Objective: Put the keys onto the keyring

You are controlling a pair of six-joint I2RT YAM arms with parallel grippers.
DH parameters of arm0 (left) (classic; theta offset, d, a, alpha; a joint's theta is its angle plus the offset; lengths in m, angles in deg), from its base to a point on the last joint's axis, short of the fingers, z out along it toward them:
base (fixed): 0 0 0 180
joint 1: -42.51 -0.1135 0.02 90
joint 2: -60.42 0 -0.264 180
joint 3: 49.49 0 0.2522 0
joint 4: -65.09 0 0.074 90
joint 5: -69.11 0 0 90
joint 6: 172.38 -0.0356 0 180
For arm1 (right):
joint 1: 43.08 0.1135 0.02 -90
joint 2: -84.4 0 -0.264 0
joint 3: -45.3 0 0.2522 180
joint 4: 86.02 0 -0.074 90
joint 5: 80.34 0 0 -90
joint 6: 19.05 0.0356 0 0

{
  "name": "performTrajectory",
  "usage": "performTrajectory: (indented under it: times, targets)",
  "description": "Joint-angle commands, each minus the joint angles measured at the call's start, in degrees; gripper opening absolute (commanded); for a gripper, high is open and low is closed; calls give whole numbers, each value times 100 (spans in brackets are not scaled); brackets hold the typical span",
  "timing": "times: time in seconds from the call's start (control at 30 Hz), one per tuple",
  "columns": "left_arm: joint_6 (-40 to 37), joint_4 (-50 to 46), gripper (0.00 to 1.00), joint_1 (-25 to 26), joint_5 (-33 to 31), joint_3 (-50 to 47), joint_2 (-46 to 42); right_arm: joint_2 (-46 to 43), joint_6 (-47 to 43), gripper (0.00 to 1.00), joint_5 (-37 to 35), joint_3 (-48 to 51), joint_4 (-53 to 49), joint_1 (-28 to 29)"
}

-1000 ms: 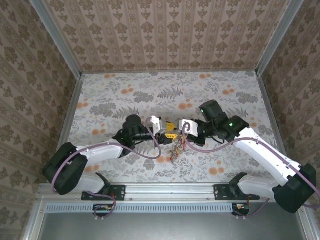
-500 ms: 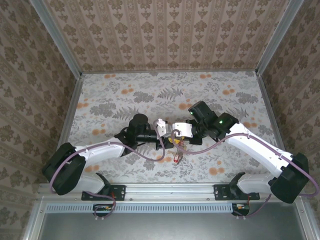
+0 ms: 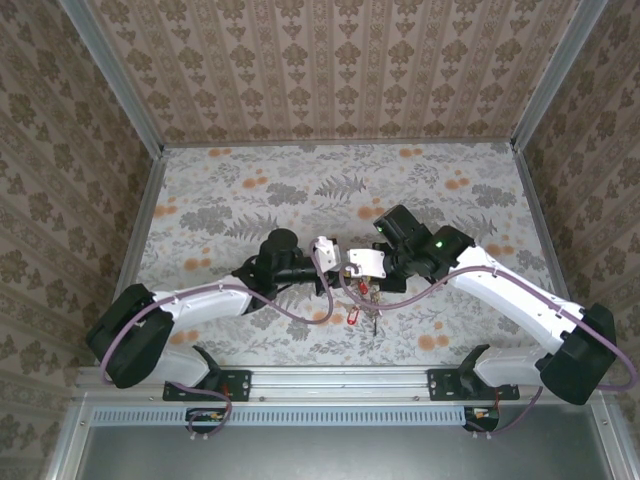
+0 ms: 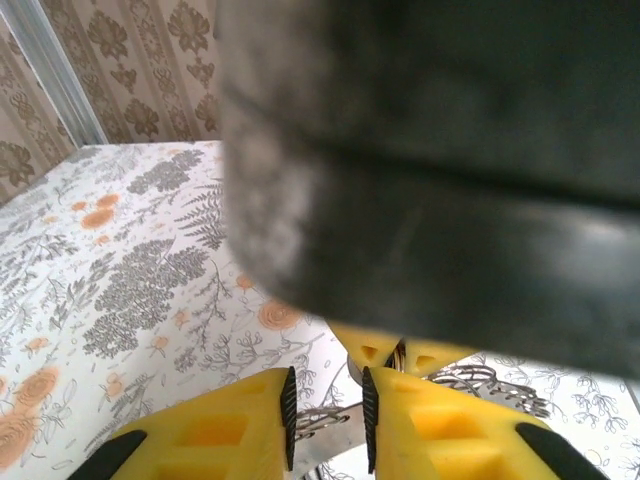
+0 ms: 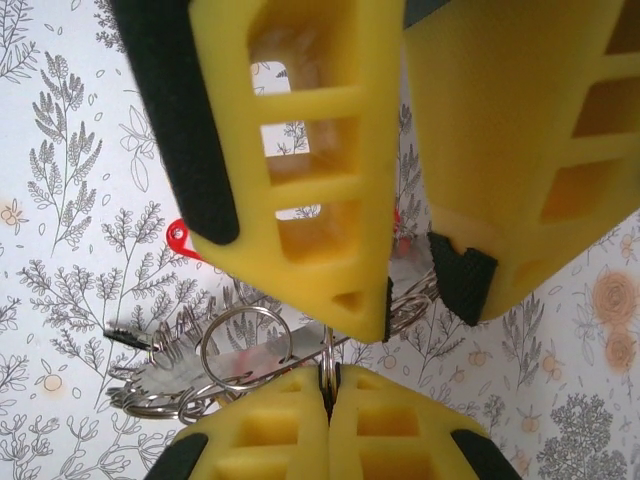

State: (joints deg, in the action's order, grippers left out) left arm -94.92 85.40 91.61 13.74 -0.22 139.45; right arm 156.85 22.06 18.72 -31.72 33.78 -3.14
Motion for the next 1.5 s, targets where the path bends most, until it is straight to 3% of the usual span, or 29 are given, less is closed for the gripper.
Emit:
performTrajectory:
  times: [0.0,0.23,0.6,1.03,1.13,1.2,1.3,1.47]
  targets:
    - [-29,180,29,22,-71,-233,-44,-320,82,0,448,-2,460,-96]
    - [456,775,36,-164,181,-491,-74,-583,-13,0,795,297,602,-206]
    - [460,928,34,-72,537,-318,22,-359,32,0,893,255,672,-202]
    - [69,796,19,50,575,-311,34,-338,142,0,1194,148,825,-224]
    - [15,811,0,49,521,-325,-13,-277,121,0,1212,80,746,-234]
    - [-19,885,0,51,468,-358,-65,-266,133,0,1210,94,741,-246]
    - [119,1056,0,12,519,-382,-120,-383,301,17,1499,224,837,-448]
    - [617,1944,0,-125,716,-584,-66,-748,711,26,2303,483,948,-1090]
